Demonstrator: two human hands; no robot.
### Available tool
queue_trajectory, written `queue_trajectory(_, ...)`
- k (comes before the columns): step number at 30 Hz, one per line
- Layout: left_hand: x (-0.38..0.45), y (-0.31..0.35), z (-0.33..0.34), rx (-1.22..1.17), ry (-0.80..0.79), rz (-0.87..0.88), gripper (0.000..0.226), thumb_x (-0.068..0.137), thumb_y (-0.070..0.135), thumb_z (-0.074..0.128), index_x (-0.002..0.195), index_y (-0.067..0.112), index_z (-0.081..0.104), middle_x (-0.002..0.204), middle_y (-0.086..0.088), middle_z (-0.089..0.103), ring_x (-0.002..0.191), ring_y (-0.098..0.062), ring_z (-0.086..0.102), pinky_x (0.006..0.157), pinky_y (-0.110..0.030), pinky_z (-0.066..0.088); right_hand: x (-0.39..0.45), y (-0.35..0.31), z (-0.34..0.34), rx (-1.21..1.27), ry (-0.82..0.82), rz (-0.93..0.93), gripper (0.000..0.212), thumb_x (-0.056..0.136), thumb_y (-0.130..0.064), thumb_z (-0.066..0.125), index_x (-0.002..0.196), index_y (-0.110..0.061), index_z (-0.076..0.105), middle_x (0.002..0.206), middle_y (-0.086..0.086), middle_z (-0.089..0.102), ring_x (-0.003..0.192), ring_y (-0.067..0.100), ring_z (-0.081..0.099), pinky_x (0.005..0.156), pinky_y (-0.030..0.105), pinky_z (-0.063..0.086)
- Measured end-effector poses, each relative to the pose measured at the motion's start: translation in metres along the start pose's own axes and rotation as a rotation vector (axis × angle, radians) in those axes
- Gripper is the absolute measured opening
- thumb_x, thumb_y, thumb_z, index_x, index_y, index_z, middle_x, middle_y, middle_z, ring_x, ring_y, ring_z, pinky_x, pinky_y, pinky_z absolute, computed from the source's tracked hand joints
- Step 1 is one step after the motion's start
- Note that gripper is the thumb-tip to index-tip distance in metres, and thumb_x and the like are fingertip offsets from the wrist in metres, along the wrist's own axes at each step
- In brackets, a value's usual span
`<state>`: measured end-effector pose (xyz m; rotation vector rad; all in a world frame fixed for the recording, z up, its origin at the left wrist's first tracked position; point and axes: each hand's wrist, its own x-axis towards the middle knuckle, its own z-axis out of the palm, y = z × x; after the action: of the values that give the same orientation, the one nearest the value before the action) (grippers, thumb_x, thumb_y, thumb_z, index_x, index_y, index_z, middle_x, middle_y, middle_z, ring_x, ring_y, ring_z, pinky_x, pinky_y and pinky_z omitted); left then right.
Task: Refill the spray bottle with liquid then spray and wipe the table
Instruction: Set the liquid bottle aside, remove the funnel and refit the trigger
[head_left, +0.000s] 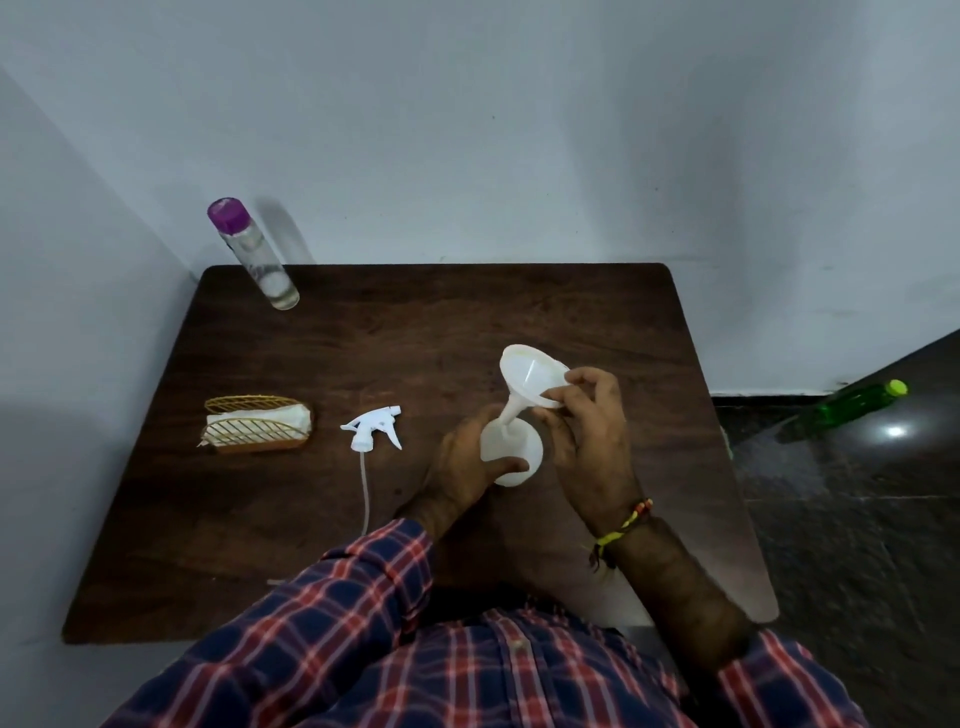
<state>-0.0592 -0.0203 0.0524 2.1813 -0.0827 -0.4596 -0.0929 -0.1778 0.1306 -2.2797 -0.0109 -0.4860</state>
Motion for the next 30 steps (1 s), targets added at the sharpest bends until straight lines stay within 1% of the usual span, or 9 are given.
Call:
queue_trajectory(3,-0.006,-0.007,-0.015,-0.025,0.136,0.028,0.071,0.079,0.06,0.07,0.139,0.031,0.047,0.139,0.009,0.055,0.125,-0.009,0.051,0.103,-0.031,0.044,0.012,-0.007,0.0,0.008,0.005,-0.101,0.011,0.087,-0.005,0.073,0.098,-0.004,0.07,0.106,0.006,0.058,0.096,0.006,0.054,0.082,0.022,0.052)
queue_trajectory(5,-0.012,-0.012,-0.03,-0.027,0.288,0.0,0.058,0.087,0.052,0.065,0.138,0.026,0.05,0.138,0.008,0.055,0.126,-0.009,0.049,0.104,-0.031,0.043,0.021,-0.015,0.003,0.011,0.001,-0.148,0.011,0.089,-0.006,0.072,0.099,-0.005,0.068,0.101,0.005,0.061,0.093,0.003,0.054,0.08,0.011,0.047)
queue_trajectory(7,-0.016,-0.018,-0.045,-0.037,0.5,-0.04,0.041,0.091,0.037,0.066,0.128,0.021,0.059,0.129,0.003,0.063,0.121,-0.014,0.056,0.102,-0.033,0.046,0.029,-0.022,0.009,0.026,-0.002,-0.169,0.01,0.089,-0.004,0.072,0.098,-0.004,0.068,0.098,0.005,0.063,0.092,0.005,0.057,0.077,0.011,0.047)
queue_trajectory(10,-0.026,-0.04,-0.067,-0.107,0.75,-0.303,0.028,0.089,0.025,0.068,0.115,0.018,0.061,0.117,-0.002,0.065,0.111,-0.021,0.06,0.093,-0.031,0.047,0.043,-0.032,0.028,0.128,-0.045,-0.118,0.008,0.09,-0.004,0.07,0.097,-0.005,0.068,0.095,0.003,0.066,0.085,0.011,0.062,0.073,0.022,0.053)
queue_trajectory(12,-0.032,-0.06,-0.081,-0.145,0.838,-0.566,0.038,0.086,0.023,0.071,0.119,0.014,0.056,0.126,-0.01,0.057,0.118,-0.028,0.055,0.094,-0.036,0.045,0.051,-0.039,0.045,0.231,-0.103,0.025,0.005,0.092,-0.012,0.068,0.096,-0.013,0.069,0.09,0.002,0.069,0.082,0.016,0.066,0.072,0.032,0.056)
queue_trajectory(15,-0.036,-0.093,-0.099,-0.103,0.713,-0.896,0.071,0.085,0.027,0.073,0.14,0.003,0.036,0.146,-0.022,0.037,0.136,-0.037,0.038,0.11,-0.042,0.033,0.066,-0.052,0.079,0.363,-0.205,0.257,0.012,0.093,-0.014,0.066,0.088,-0.025,0.067,0.076,0.005,0.071,0.066,0.014,0.065,0.062,0.035,0.055)
queue_trajectory(19,-0.023,-0.127,-0.115,-0.143,0.511,-1.066,0.096,0.092,0.044,0.059,0.153,-0.004,0.001,0.161,-0.024,-0.003,0.15,-0.037,-0.003,0.12,-0.044,0.006,0.087,-0.064,0.13,0.454,-0.289,0.448,0.007,0.096,-0.007,0.063,0.09,-0.01,0.065,0.068,0.013,0.066,0.045,0.002,0.057,0.049,0.021,0.052)
queue_trajectory(25,-0.006,-0.156,-0.104,-0.086,0.424,-1.076,0.113,0.084,0.074,0.04,0.151,0.001,-0.015,0.159,-0.025,-0.018,0.148,-0.042,-0.015,0.117,-0.058,-0.003,0.123,-0.06,0.201,0.564,-0.265,0.772,0.008,0.098,-0.01,0.06,0.101,-0.002,0.063,0.064,0.012,0.06,0.032,0.002,0.052,0.034,0.016,0.042)
queue_trajectory(30,0.002,-0.158,-0.112,-0.111,0.395,-1.061,0.118,0.083,0.074,0.047,0.151,-0.002,-0.013,0.157,-0.028,-0.021,0.146,-0.047,-0.017,0.114,-0.063,-0.007,0.163,-0.04,0.254,0.693,-0.239,1.034,0.025,0.1,-0.015,0.057,0.076,-0.012,0.054,0.038,-0.002,0.055,0.028,0.004,0.047,0.032,0.015,0.037)
